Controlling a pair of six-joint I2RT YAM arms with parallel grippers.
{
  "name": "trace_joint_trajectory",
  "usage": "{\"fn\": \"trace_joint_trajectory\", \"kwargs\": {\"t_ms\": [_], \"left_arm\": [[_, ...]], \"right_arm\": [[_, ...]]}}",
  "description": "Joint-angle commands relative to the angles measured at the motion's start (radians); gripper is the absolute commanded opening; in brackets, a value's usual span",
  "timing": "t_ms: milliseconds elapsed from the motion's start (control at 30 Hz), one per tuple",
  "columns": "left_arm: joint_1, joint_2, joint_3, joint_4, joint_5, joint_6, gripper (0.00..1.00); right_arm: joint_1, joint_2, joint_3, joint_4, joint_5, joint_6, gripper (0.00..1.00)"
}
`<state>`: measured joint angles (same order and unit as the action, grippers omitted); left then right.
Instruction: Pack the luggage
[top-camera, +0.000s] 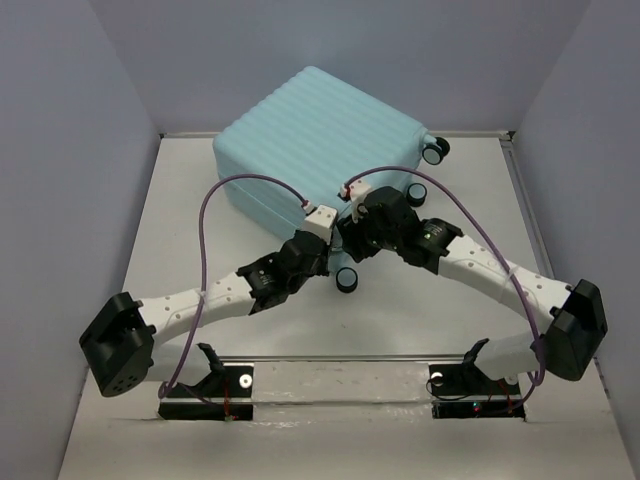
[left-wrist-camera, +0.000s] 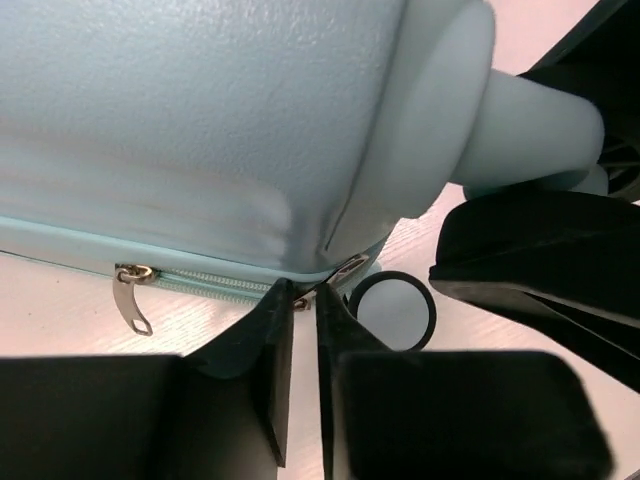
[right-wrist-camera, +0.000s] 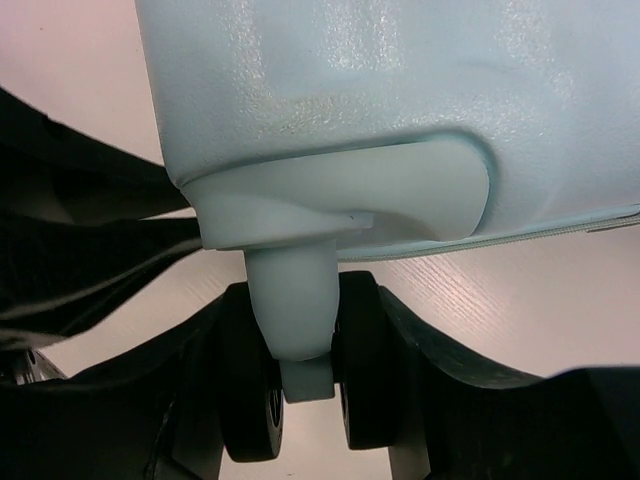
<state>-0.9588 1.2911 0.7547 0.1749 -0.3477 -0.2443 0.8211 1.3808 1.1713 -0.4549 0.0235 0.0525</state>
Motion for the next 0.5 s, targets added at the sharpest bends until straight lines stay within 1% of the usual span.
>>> {"fn": "trace_joint_trajectory", "kwargs": {"t_ms": [0,33,133,233,267,333,367,400,467], "left_arm": [[-0.018,0.138,0.093,0.196,-0.002,0.023,0.08],[-0.018,0.148,0.095,0.195,-0.016,0.014,0.06],[-0.018,0.154,0.074,0.204,-0.089,-0.003,0.06],[-0.018,0.103,0.037,0.204,-0.177,-0.038,0.06],[-0.018,0.084,0.002,0.204,-0.203,-0.049,0.06],[-0.014,0.015,-0.057,0.219,-0.176,-0.073,0.06],[-0.014,-0.007,-0.073,0.23,-0.099,-0.076,0.06],[-0.012,-0.044,-0.09,0.242,-0.061,-0.085,0.06],[-0.014,-0.064,-0.118,0.241,0.007,-0.104,0.06]], "right_arm": [[0.047,-0.035,-0.03,0.182,-0.171,0.101,0.07],[0.047,-0.043,-0.042,0.185,-0.169,0.106,0.07],[0.047,-0.068,-0.061,0.194,-0.163,0.116,0.07],[0.047,-0.081,-0.099,0.205,-0.139,0.124,0.07],[0.047,-0.092,-0.111,0.206,-0.129,0.125,0.07],[0.047,-0.095,-0.142,0.217,-0.114,0.132,0.07],[0.047,-0.097,-0.148,0.22,-0.109,0.133,0.07],[0.047,-0.095,-0.153,0.222,-0.103,0.135,0.07],[0.047,-0.098,-0.151,0.22,-0.073,0.135,0.07]]}}
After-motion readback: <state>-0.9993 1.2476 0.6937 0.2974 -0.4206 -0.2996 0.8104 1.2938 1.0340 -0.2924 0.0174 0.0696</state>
